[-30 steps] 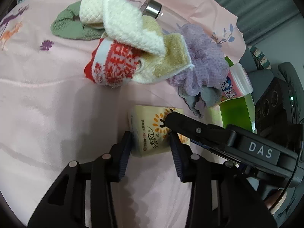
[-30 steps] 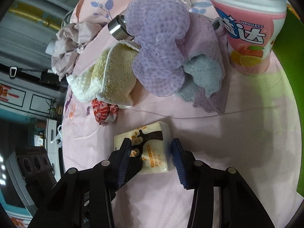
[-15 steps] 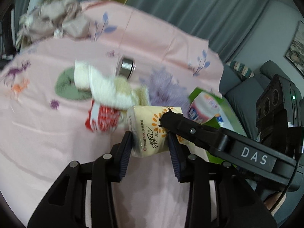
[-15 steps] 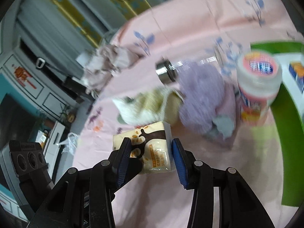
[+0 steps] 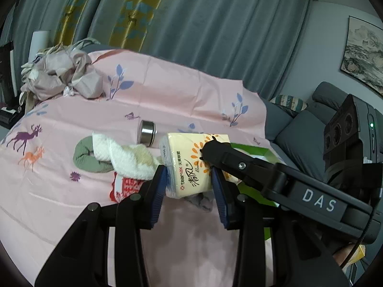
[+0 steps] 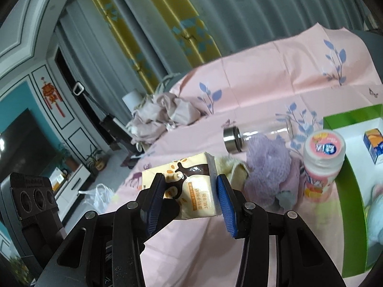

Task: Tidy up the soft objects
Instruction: 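Carry the tree-print tissue pack with the left gripper into the green box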

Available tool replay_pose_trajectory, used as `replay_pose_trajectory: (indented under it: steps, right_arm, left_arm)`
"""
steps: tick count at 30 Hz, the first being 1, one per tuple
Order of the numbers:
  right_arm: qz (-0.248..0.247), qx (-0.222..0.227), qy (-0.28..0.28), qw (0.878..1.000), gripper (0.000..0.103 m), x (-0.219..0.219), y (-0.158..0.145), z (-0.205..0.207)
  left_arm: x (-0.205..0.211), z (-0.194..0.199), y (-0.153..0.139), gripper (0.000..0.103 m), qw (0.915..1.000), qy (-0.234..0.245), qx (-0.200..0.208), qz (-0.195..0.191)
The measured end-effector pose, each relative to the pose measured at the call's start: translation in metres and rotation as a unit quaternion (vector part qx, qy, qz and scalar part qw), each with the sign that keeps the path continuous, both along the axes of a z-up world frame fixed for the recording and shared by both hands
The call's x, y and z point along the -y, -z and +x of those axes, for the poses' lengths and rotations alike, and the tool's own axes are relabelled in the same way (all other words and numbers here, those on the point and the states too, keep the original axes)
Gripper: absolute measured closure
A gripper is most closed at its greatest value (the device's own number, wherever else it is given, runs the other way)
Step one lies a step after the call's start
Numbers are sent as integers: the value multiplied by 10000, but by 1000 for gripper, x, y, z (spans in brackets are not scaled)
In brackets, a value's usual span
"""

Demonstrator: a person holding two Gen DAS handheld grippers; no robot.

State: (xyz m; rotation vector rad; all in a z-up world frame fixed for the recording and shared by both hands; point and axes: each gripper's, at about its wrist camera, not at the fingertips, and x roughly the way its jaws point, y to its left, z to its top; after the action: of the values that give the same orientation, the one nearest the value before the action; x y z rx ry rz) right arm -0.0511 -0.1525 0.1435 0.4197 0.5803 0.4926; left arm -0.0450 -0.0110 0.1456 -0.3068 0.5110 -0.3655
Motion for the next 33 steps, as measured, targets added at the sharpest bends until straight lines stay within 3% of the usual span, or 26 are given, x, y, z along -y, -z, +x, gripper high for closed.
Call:
replay_pose_trajectory:
  steps: [4, 10, 14, 18, 25, 33]
  right_arm:
    - [-11, 223, 67, 9997, 56, 10, -25, -6]
    - [-293, 484, 395, 9976, 56, 43, -87, -14]
    - [-337, 523, 692, 9957, 56, 72, -102, -14]
    - [-241, 464, 1099, 9926, 56, 107, -94, -14]
    - [27, -21, 1760, 9844, 56, 164, -62, -3]
    - [612, -713, 2334, 9678, 56, 224, -12, 1]
  left_arm:
    - [8, -3, -26, 68, 9996, 103, 246, 58]
    - [33, 9, -75, 67, 9965, 563, 528, -306]
    - [62, 21, -94, 67, 9939, 847, 641, -292]
    - [96, 36, -94, 67, 9908, 1211, 547, -246]
    - [158, 62, -74, 67, 9847, 1735, 127, -105]
    - [220, 81, -46, 67, 9749, 2168, -335, 367]
